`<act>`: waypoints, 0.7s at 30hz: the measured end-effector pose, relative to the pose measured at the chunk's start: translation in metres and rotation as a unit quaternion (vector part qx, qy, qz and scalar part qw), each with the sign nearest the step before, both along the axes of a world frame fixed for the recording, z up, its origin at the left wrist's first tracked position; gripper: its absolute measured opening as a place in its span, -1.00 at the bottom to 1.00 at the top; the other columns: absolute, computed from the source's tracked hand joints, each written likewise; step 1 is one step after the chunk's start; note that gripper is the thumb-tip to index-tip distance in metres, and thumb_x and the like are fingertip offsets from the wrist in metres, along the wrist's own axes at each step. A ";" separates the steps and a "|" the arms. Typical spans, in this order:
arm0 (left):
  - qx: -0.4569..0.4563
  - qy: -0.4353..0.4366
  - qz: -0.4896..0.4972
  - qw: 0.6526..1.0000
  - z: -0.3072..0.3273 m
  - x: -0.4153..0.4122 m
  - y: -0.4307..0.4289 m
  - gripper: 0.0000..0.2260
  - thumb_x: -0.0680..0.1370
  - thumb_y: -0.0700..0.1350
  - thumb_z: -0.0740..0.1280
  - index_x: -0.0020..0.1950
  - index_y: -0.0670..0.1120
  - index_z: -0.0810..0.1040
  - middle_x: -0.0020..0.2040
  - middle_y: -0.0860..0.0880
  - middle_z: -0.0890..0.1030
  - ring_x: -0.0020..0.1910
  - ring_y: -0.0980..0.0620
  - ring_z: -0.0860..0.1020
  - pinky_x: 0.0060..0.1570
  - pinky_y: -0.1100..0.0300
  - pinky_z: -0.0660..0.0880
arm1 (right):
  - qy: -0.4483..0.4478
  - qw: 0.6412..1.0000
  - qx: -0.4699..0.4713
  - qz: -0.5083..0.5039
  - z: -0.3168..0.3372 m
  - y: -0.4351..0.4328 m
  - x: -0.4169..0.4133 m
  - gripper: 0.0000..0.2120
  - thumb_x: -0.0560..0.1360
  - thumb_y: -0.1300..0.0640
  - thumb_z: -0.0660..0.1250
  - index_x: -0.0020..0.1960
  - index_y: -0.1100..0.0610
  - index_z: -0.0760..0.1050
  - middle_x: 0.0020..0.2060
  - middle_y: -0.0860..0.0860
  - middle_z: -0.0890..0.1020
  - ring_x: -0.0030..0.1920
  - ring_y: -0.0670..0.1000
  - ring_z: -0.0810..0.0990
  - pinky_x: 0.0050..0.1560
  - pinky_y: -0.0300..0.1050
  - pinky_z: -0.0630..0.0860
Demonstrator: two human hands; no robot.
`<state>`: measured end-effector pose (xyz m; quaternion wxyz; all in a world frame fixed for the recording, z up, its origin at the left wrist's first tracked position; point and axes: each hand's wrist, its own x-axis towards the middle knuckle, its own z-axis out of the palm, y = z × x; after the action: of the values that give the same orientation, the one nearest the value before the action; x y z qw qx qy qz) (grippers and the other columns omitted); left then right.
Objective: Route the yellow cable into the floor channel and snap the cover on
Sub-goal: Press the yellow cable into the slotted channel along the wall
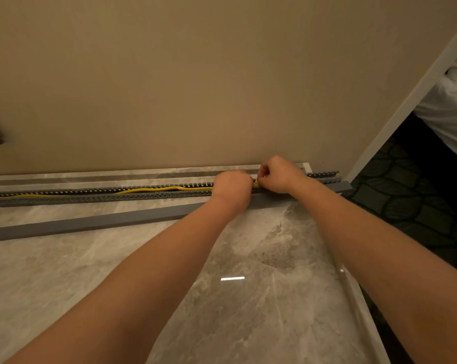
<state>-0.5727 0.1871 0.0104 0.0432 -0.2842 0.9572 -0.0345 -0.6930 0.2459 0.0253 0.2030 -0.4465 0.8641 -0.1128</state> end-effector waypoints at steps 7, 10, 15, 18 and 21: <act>-0.005 -0.019 -0.012 1.000 0.008 -0.004 -0.004 -0.78 0.58 -0.20 0.23 0.16 -0.11 0.60 0.14 -0.08 0.61 0.12 -0.14 0.60 -0.02 0.06 0.52 | 0.135 0.988 0.060 0.046 0.007 0.010 0.007 -0.74 0.40 0.26 0.35 0.06 0.06 0.55 0.08 0.11 0.60 0.08 0.19 0.58 -0.03 -0.04 0.51; -0.018 -0.026 -0.028 0.999 0.009 -0.006 -0.001 -0.78 0.58 -0.23 0.23 0.16 -0.12 0.60 0.15 -0.09 0.61 0.13 -0.14 0.60 0.00 0.05 0.53 | 0.174 0.983 0.060 0.020 0.013 0.022 0.002 -0.79 0.40 0.26 0.35 0.01 0.09 0.51 0.05 0.13 0.60 0.06 0.21 0.58 -0.09 -0.05 0.47; -0.010 -0.042 -0.010 0.999 0.013 -0.007 0.004 -0.77 0.57 -0.25 0.25 0.16 -0.11 0.61 0.13 -0.08 0.63 0.12 -0.13 0.61 -0.01 0.08 0.52 | 0.159 0.986 0.050 -0.018 0.014 0.045 -0.006 -0.83 0.41 0.23 0.36 -0.09 0.05 0.41 -0.02 0.12 0.59 -0.01 0.19 0.58 -0.16 -0.03 0.47; -0.008 -0.046 0.004 0.999 0.011 -0.008 0.017 -0.77 0.55 -0.24 0.29 0.16 -0.08 0.60 0.11 -0.05 0.64 0.10 -0.08 0.62 -0.11 0.13 0.48 | 0.196 0.980 0.023 -0.011 0.016 0.054 -0.008 -0.81 0.43 0.22 0.36 0.00 0.06 0.44 -0.04 0.11 0.58 -0.02 0.19 0.59 -0.21 -0.07 0.42; 0.003 -0.047 0.027 0.999 0.011 -0.014 0.025 -0.78 0.55 -0.26 0.29 0.16 -0.08 0.60 0.11 -0.04 0.63 0.09 -0.07 0.61 -0.17 0.14 0.40 | 0.185 0.983 -0.003 0.009 0.011 0.062 -0.015 -0.81 0.44 0.23 0.34 -0.10 0.03 0.35 -0.11 0.08 0.51 -0.08 0.16 0.54 -0.23 -0.08 0.36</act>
<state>-0.5871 0.2124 0.0214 0.0902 -0.3074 0.9463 -0.0437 -0.7081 0.3082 0.0367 0.0393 -0.4684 0.8821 -0.0290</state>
